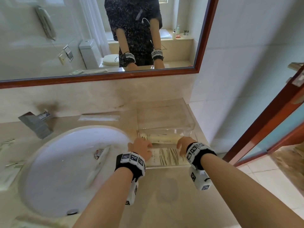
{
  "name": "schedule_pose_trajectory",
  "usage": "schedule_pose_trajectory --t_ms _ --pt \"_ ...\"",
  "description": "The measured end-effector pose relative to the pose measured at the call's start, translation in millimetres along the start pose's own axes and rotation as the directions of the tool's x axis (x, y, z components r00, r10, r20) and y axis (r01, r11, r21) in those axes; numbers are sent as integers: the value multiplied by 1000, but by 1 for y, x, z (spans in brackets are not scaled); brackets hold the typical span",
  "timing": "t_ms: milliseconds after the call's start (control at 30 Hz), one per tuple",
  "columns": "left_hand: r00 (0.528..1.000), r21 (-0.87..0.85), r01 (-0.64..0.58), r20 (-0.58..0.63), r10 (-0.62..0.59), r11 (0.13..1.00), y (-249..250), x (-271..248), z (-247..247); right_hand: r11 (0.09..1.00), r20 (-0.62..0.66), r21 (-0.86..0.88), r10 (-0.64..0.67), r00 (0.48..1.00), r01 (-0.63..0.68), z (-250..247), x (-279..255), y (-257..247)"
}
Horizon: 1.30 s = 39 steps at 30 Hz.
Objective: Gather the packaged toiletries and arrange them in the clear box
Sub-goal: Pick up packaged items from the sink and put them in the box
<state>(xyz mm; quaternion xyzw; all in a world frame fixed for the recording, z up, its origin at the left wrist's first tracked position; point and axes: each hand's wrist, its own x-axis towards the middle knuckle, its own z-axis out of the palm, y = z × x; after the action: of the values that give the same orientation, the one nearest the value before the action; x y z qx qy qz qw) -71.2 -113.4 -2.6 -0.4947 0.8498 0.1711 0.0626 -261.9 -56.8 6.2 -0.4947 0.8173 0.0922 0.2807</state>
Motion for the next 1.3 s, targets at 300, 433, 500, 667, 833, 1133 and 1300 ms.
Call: schedule_pose_trajectory --t_ms 300,433,500,667,833,1133,1300 --pt "996 89 -31 90 23 996 10 -1 7 979 -42 184 -81 996 88 -1 0 -18" --pt "995 92 -19 103 9 996 10 -2 8 946 12 317 -78 997 70 9 4 -36" --pt "994 101 -29 106 19 994 9 -3 6 951 33 298 -92 995 78 12 3 -43" --pt "995 120 -61 91 50 991 7 -5 5 962 62 238 -156 986 137 15 1 -48" --pt "991 126 -77 120 62 989 5 -7 4 972 87 179 -170 982 152 9 -2 -52" --pt "987 -73 -138 -97 131 988 -23 -15 -1 976 -123 128 -160 979 175 -4 -3 -65" --pt "965 -257 -126 -254 59 958 -48 -18 -11 926 -288 259 -197 937 274 -9 0 -94"
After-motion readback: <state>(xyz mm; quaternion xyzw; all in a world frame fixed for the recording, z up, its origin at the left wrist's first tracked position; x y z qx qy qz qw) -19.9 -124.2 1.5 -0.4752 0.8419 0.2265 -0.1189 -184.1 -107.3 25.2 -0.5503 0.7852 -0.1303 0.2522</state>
